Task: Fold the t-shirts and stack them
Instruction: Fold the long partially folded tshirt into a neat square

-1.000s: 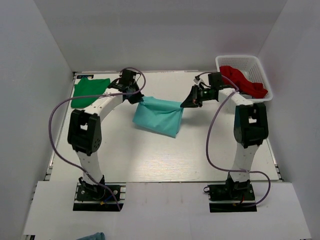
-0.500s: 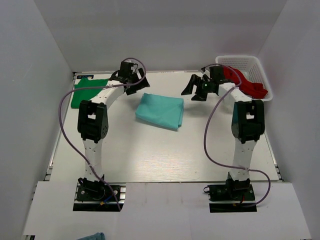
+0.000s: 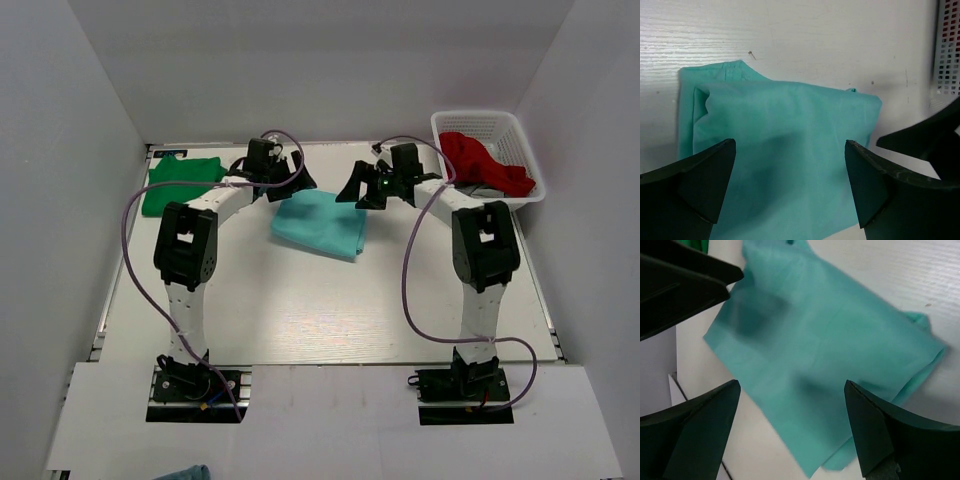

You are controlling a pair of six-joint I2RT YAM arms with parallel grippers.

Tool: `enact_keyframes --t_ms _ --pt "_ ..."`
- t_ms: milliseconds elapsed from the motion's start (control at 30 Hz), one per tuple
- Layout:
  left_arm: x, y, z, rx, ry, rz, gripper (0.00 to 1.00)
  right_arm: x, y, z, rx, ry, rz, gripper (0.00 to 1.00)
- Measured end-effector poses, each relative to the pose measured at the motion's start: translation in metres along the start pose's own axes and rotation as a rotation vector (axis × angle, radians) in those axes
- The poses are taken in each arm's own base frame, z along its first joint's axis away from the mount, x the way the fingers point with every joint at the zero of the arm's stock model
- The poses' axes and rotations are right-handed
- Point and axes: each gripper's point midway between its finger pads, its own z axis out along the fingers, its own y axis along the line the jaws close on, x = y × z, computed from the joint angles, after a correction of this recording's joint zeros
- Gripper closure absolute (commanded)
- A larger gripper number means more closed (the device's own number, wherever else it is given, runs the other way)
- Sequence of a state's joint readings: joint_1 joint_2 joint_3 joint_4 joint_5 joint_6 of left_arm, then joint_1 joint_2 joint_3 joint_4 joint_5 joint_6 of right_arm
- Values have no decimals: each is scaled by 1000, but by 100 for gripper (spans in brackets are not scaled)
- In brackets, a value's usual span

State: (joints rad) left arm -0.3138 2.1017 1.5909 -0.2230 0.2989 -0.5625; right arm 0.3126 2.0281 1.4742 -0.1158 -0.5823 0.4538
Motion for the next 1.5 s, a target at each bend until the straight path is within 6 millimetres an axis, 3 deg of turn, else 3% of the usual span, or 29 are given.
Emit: enact_keyframes --t_ms 167,200,300,567,633,733,867,967,1033,1133,1267,1333,1367,1500 --pt "12 27 27 -54 20 -19 0 1 -45 43 17 5 73 10" --pt "17 35 33 -72 30 -23 0 -1 -45 47 -12 11 86 10" --pt "8 36 35 -75 -1 -18 0 -18 -48 51 -8 -33 67 10" --pt "-10 43 31 -155 -30 16 0 -18 -47 48 28 -31 40 10" --pt "-22 40 25 -172 -50 36 0 -18 -41 40 51 -26 26 10" --pt "-43 23 5 -167 -96 63 0 -23 -16 18 58 -49 -12 10" --pt "-60 -12 -40 -92 -155 86 0 -19 30 -25 21 -99 -89 10" --pt "-37 -32 -68 2 -132 78 0 0 53 -40 -26 -89 -116 10" --pt "-7 -38 -74 75 -91 65 0 22 56 -37 -55 -58 -117 10" --pt "44 -31 -64 123 19 27 0 59 45 -22 -69 30 -72 10" --pt "98 -3 -41 87 159 -32 0 91 21 2 -73 119 5 10" --pt "115 15 -35 54 198 -65 0 105 5 10 -48 149 45 10" --pt "115 16 -35 65 201 -75 0 111 1 13 -51 163 64 10" --pt "110 21 -35 55 186 -80 0 105 -3 15 -51 137 68 10"
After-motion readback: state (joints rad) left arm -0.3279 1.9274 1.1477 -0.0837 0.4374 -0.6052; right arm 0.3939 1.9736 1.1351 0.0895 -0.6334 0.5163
